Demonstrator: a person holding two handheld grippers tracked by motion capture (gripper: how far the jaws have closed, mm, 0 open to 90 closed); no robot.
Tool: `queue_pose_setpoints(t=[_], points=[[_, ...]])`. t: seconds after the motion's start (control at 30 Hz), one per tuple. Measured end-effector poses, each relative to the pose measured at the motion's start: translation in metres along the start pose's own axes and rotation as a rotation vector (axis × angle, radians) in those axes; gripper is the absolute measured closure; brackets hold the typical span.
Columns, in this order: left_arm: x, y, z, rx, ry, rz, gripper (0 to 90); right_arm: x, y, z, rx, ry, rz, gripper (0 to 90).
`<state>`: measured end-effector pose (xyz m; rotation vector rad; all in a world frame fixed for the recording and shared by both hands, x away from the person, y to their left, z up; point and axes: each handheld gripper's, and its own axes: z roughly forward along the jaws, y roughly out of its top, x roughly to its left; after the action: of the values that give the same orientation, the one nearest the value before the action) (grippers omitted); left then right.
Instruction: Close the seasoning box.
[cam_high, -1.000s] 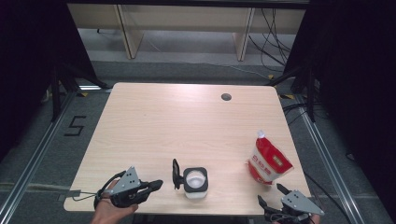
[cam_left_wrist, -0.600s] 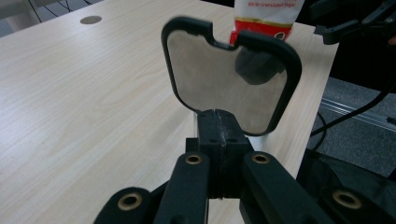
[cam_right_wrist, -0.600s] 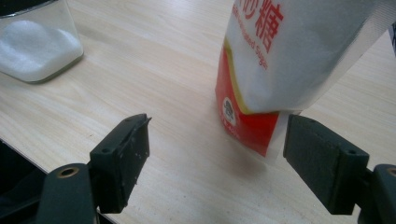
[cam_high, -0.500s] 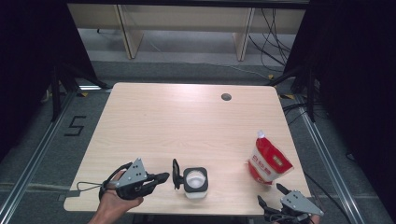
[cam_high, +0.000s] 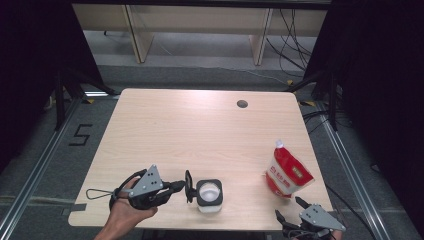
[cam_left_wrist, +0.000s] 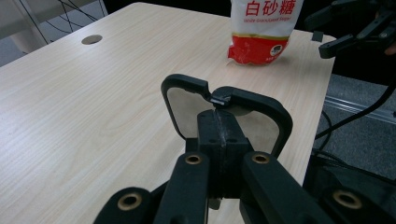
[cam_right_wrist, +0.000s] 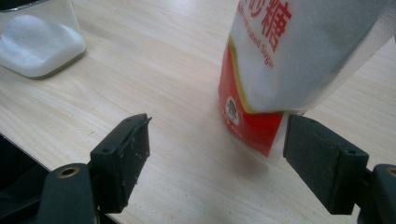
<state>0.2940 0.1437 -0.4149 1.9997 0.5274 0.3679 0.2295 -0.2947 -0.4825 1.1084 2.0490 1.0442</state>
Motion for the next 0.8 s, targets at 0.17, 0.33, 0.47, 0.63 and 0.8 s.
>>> queue_pose_setpoints(t=[0.17, 0.33, 0.47, 0.63, 0.8], points=[[-0.001, 0.003, 0.002, -0.003, -0.003, 0.007, 89.4, 0.004, 0.0, -0.002, 0.018, 0.0, 0.066, 23.7], [-0.002, 0.005, 0.005, -0.001, -0.01, 0.005, 89.4, 0.001, 0.0, 0.0, 0.005, 0.012, 0.043, 23.8], [-0.004, 0.008, 0.009, 0.006, -0.019, 0.032, 89.4, 0.001, 0.0, 0.0, 0.002, 0.006, 0.038, 23.9], [-0.01, 0.011, 0.025, 0.015, -0.048, 0.024, 89.3, 0.001, 0.0, -0.001, 0.002, 0.003, 0.03, 23.9], [-0.012, 0.011, 0.043, 0.026, -0.063, 0.067, 89.3, 0.002, 0.0, -0.001, 0.008, 0.004, 0.045, 23.9]])
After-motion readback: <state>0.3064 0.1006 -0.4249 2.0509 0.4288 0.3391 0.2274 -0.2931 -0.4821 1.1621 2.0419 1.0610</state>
